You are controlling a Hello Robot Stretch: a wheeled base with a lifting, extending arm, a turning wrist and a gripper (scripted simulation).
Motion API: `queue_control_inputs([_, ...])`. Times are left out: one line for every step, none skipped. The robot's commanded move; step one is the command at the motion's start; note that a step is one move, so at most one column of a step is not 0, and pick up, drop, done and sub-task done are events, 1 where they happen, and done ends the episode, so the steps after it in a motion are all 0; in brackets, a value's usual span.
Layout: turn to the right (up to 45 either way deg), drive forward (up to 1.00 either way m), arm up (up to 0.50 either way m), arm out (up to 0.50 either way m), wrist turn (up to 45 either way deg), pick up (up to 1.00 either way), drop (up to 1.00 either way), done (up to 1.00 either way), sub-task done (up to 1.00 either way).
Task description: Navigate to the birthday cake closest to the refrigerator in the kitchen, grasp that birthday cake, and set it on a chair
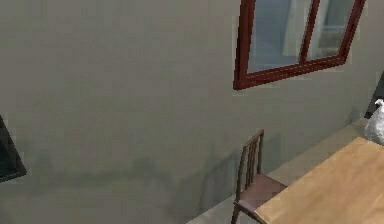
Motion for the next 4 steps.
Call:
queue_control_inputs([0.0, 0.0, 0.0, 0.0, 27.0, 0.0, 0.0, 0.0, 0.0])
queue_control_inputs([0.0, 0.0, -0.42, 0.0, 0.0, 0.0, 0.0, 0.0, 0.0])
queue_control_inputs([0.0, 0.0, -0.5, 0.0, 0.0, 0.0, 0.0, 0.0, 0.0])
queue_control_inputs([0.0, 0.0, 0.0, 0.0, 0.0, 0.0, 1.0, 0.0, 0.0])
